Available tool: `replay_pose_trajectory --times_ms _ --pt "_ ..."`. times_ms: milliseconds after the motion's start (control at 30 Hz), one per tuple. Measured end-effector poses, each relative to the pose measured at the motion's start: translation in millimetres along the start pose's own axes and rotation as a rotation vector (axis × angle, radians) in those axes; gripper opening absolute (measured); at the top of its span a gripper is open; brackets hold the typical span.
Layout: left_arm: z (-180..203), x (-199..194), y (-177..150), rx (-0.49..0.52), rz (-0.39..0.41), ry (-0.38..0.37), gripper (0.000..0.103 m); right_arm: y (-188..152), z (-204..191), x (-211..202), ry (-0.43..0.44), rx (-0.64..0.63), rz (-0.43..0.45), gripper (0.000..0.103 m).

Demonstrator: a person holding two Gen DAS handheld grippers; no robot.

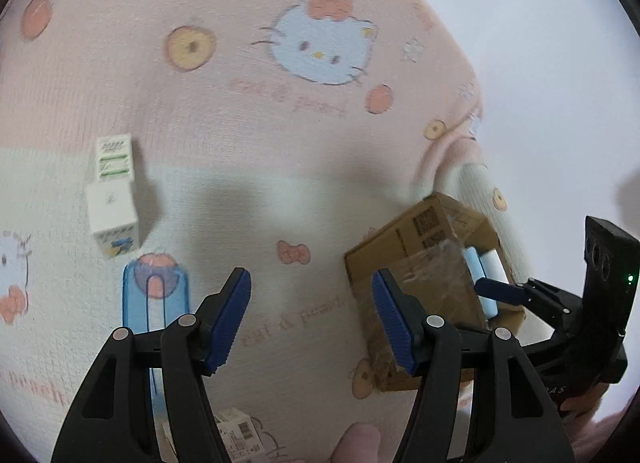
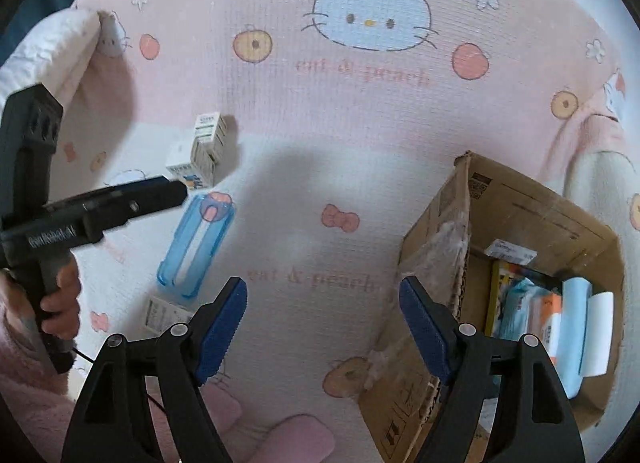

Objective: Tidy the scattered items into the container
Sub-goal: 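Withdraw the open right gripper from the box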

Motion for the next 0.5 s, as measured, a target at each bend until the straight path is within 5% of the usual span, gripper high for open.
replay_pose_trajectory --times_ms 200,367,500 --pt "69.5 3.8 -18.4 0.166 0.016 -0.035 0.067 -35.0 24.7 -32.7 -0.15 0.105 -0.026 0.078" --pt "142.1 27.4 -49.7 0.436 -0.007 0.046 0.072 -65.3 58.4 -56.4 -0.342 0.158 -0.054 0.078" --pt "175.4 43.9 -73.1 0.526 -0.051 0.044 0.073 -78.2 75.6 -64.8 -0.359 0.178 -0.057 0.078"
Point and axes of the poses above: each gripper's, at about its wrist camera, not at the fingertips, and x roughly the way its jaws point, z to its right, y to its top, the point moved 7 cm from there along x, roughly the way its jaws point, and after that the axes turned 4 degrees about -x, right-handed, at the moved point
